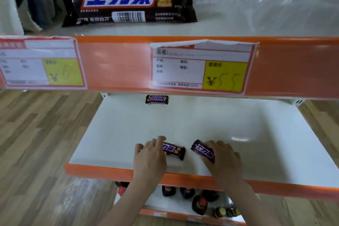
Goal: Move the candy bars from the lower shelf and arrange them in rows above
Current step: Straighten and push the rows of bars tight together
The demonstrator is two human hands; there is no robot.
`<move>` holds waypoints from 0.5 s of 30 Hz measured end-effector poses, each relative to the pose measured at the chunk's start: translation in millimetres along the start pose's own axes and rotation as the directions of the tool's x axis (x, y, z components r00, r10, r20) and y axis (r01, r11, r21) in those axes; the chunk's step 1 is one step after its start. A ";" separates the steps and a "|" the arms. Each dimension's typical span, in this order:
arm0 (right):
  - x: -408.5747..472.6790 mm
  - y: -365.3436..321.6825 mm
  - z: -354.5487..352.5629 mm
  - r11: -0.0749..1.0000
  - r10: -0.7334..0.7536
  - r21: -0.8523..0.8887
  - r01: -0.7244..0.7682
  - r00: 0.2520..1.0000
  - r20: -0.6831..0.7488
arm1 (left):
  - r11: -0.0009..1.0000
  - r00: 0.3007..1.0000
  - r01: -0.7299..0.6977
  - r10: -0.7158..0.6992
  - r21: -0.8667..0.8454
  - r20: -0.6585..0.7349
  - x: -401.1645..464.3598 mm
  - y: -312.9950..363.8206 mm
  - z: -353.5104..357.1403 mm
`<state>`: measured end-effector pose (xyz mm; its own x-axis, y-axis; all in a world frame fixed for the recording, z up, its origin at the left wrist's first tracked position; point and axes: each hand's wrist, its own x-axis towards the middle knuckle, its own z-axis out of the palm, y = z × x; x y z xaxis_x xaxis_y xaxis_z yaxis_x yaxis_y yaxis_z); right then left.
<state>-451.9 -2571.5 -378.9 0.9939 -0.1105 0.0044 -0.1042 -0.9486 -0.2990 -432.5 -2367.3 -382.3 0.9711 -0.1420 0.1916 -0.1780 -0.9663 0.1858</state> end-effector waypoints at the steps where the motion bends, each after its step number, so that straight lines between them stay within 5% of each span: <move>1: -1.0 0.1 0.1 1.000 -0.011 0.000 0.011 1.000 -0.005 | 0.999 1.000 -0.018 0.019 0.040 -0.005 0.1 -1.4 2.4; 6: -3.5 2.9 -0.9 1.000 -0.010 0.014 0.010 1.000 -0.007 | 0.978 0.987 -0.148 0.155 0.146 -0.039 2.0 -10.9 11.5; 15: -21.1 -0.3 -16.9 0.997 -0.074 0.020 0.074 0.996 -0.042 | 0.980 0.984 -0.152 0.162 0.127 -0.072 -10.8 -2.7 -5.2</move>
<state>-473.5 -2573.9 -362.7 0.9964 -0.0528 0.0661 -0.0292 -0.9479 -0.3171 -443.4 -2362.1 -379.9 0.9156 -0.2805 0.2880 -0.3016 -0.9529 0.0309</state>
